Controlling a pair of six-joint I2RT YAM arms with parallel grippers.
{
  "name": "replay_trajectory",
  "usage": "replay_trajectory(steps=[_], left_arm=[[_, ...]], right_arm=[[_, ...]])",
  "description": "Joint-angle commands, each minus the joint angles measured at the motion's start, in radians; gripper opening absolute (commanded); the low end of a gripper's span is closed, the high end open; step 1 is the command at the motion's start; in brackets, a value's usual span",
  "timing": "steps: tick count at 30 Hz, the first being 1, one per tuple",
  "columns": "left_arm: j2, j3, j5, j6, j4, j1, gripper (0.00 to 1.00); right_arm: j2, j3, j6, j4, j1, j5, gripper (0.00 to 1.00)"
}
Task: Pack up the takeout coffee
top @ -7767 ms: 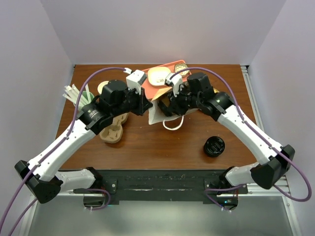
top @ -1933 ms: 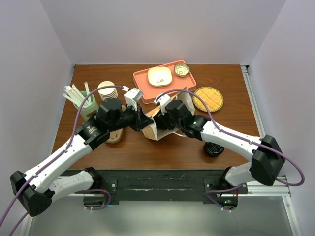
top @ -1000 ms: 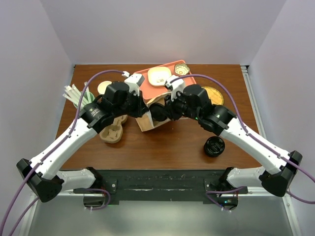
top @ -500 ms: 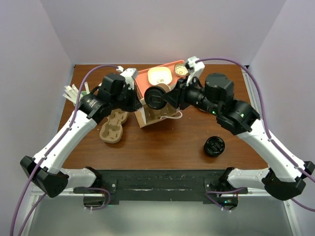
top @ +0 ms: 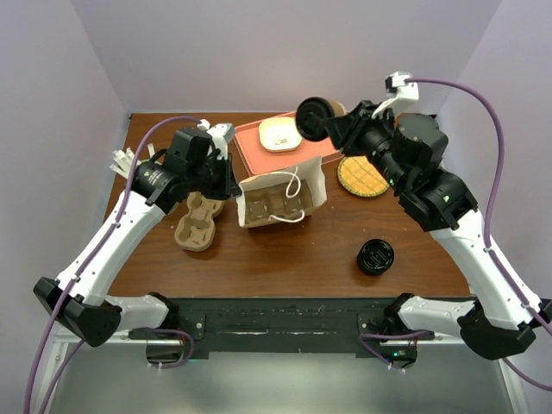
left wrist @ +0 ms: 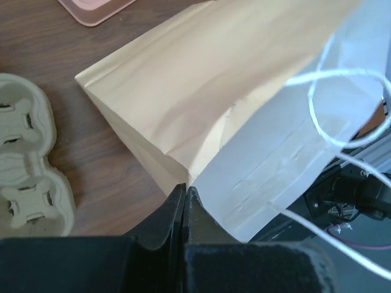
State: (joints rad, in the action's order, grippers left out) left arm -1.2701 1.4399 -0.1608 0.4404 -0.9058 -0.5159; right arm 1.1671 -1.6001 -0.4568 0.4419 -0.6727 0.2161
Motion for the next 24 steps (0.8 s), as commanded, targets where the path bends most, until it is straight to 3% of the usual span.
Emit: replay_trajectory(steps=[1,7,17,24], left_arm=[[-0.009,0.054,-0.013,-0.025,-0.134,0.031,0.0],[-0.058,0.169,0.024,-0.022,-0.229,0.06,0.0],[-0.09,0.247,0.021,-0.039,-0.3,0.063,0.0],[-0.135,0.295,0.015,-0.042,-0.32,0.063,0.0]], right_arm=[[0.043,-0.075,0.039,0.05,0.085,0.129,0.0],[0.046,0.0,0.017,0.057,0.202,0.007,0.0],[-0.118,0.446,-0.152,-0.161,0.308,-0.308,0.0],[-0.087,0.655,-0.166,-0.319,0.393,-0.497,0.0]])
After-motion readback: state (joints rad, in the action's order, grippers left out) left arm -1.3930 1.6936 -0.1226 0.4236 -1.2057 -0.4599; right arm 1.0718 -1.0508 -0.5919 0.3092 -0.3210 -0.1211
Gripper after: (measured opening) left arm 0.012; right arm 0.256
